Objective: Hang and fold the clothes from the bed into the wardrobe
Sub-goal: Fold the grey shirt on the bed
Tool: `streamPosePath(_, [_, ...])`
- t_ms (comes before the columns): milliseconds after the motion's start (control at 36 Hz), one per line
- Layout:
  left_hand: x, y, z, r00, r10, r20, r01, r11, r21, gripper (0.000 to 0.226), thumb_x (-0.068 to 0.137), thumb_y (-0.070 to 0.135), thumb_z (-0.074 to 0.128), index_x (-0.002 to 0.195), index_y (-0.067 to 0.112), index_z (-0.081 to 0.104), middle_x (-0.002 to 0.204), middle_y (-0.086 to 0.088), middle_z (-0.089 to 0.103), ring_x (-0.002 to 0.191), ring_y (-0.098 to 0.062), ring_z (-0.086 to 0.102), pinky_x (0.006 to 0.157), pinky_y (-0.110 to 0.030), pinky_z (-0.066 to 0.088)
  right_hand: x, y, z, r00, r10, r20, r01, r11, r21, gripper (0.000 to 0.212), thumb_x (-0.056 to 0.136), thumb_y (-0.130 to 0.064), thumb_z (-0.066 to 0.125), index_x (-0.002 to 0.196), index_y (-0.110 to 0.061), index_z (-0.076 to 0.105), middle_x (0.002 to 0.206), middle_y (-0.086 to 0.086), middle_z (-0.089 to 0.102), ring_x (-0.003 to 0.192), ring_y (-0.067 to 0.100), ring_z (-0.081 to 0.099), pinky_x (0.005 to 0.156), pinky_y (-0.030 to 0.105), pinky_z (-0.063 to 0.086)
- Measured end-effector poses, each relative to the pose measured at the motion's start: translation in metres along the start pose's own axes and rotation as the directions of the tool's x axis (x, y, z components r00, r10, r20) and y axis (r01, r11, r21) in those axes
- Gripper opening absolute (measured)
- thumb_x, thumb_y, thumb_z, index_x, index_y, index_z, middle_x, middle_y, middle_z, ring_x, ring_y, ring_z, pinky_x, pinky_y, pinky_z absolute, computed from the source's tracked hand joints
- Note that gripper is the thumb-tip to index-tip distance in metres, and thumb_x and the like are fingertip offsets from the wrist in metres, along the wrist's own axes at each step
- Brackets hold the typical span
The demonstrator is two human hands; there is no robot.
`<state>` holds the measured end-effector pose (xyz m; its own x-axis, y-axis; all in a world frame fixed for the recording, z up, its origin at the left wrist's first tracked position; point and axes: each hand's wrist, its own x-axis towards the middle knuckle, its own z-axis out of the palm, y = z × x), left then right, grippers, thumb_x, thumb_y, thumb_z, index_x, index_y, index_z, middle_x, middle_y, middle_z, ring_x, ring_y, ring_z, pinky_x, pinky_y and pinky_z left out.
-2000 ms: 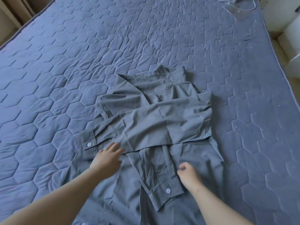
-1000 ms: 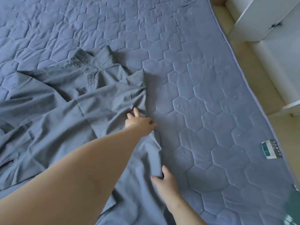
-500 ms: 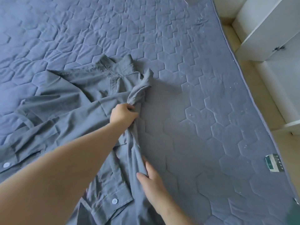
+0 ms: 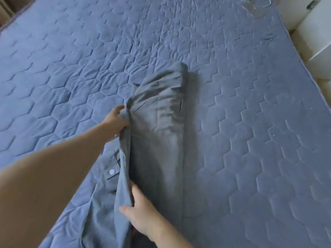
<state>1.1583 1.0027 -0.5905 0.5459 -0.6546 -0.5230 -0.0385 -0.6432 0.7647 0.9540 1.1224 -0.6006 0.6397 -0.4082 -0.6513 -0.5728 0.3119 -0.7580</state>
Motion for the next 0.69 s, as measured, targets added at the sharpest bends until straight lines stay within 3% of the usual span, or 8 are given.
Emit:
streamPosePath(83, [-0.011, -0.036, -0.017, 0.988, -0.099, 0.114, 0.091, 0.993, 0.078, 0.075, 0.084, 0.006, 0.065, 0.144, 0.029, 0.025, 0.112, -0.002, 0.041, 0.085, -0.023, 0.051, 0.066, -0.031, 0.047, 0.012, 0.001, 0.032, 0.998, 0.059, -0.001, -0.059, 0.998, -0.006, 0.061, 0.087, -0.02, 0.046, 0.14, -0.046, 0.027, 0.129, -0.012, 0.052, 0.118, 0.01, 0.049, 0.091, 0.011, 0.039])
streamPosePath(194, [-0.04, -0.084, -0.024, 0.955, -0.25, 0.158, 0.235, 0.966, 0.108, 0.081, 0.076, 0.018, 0.076, 0.14, 0.025, 0.027, 0.123, -0.004, 0.047, 0.093, -0.022, 0.055, 0.055, -0.025, 0.042, 0.026, -0.001, 0.063, 0.992, 0.105, -0.064, -0.103, 0.994, 0.032, 0.052, 0.09, -0.015, 0.043, 0.138, -0.032, 0.036, 0.126, -0.005, 0.054, 0.107, 0.012, 0.054, 0.053, -0.003, 0.037])
streamPosePath(250, [-0.052, -0.102, -0.028, 0.941, -0.291, 0.171, 0.272, 0.954, 0.129, 0.056, 0.077, 0.016, 0.075, 0.121, 0.017, 0.041, 0.106, -0.006, 0.054, 0.082, -0.019, 0.055, 0.053, -0.024, 0.042, 0.031, -0.005, 0.077, 0.991, 0.11, -0.071, -0.106, 0.993, 0.054, 0.05, 0.088, -0.012, 0.043, 0.135, -0.027, 0.04, 0.119, -0.004, 0.055, 0.101, 0.012, 0.054, 0.055, 0.002, 0.043])
streamPosePath(306, [-0.06, -0.116, -0.036, 0.939, -0.288, 0.19, 0.26, 0.953, 0.158, 0.027, 0.079, 0.009, 0.07, 0.093, 0.016, 0.048, 0.085, -0.003, 0.055, 0.069, -0.014, 0.052, 0.049, -0.022, 0.043, 0.035, -0.008, 0.088, 0.991, 0.113, -0.076, -0.108, 0.992, 0.06, 0.051, 0.084, -0.011, 0.043, 0.133, -0.026, 0.041, 0.113, -0.003, 0.055, 0.103, 0.016, 0.055, 0.08, 0.023, 0.054])
streamPosePath(389, [-0.064, -0.132, -0.052, 0.963, -0.222, 0.15, 0.197, 0.966, 0.168, 0.017, 0.082, 0.003, 0.061, 0.088, 0.018, 0.055, 0.077, 0.001, 0.057, 0.068, -0.012, 0.053, 0.051, -0.022, 0.045, 0.039, -0.007, 0.101, 0.992, 0.12, -0.047, -0.118, 0.992, 0.031, 0.055, 0.084, -0.016, 0.047, 0.136, -0.031, 0.037, 0.103, -0.006, 0.056, 0.101, 0.018, 0.057, 0.093, 0.041, 0.05])
streamPosePath(528, [-0.078, -0.158, -0.064, 0.942, -0.297, 0.158, 0.248, 0.93, 0.27, 0.027, 0.08, 0.006, 0.067, 0.101, 0.01, 0.052, 0.093, -0.011, 0.053, 0.072, -0.023, 0.053, 0.059, -0.029, 0.044, 0.038, 0.01, 0.106, 0.971, 0.234, 0.041, -0.234, 0.972, -0.018, 0.06, 0.085, -0.016, 0.05, 0.141, -0.03, 0.032, 0.078, -0.009, 0.054, 0.056, 0.004, 0.05, 0.05, 0.016, 0.044])
streamPosePath(583, [-0.091, -0.169, -0.064, 0.902, -0.375, 0.214, 0.307, 0.905, 0.294, 0.036, 0.075, 0.009, 0.071, 0.103, 0.012, 0.048, 0.094, -0.012, 0.053, 0.068, -0.023, 0.052, 0.058, -0.029, 0.043, 0.033, 0.022, 0.101, 0.963, 0.269, 0.0, -0.269, 0.961, -0.063, 0.059, 0.088, -0.014, 0.052, 0.142, -0.026, 0.033, 0.073, -0.012, 0.05, 0.057, 0.0, 0.047, 0.051, 0.013, 0.039])
streamPosePath(694, [-0.114, -0.196, -0.061, 0.921, -0.371, 0.119, 0.271, 0.829, 0.49, 0.037, 0.074, 0.01, 0.065, 0.108, 0.009, 0.051, 0.109, -0.014, 0.061, 0.097, -0.03, 0.06, 0.072, -0.028, 0.044, 0.01, 0.049, 0.082, 0.94, 0.319, -0.123, -0.334, 0.932, -0.139, 0.047, 0.088, -0.017, 0.057, 0.133, -0.021, 0.047, 0.072, -0.011, 0.05, 0.065, 0.005, 0.05, 0.063, 0.017, 0.041])
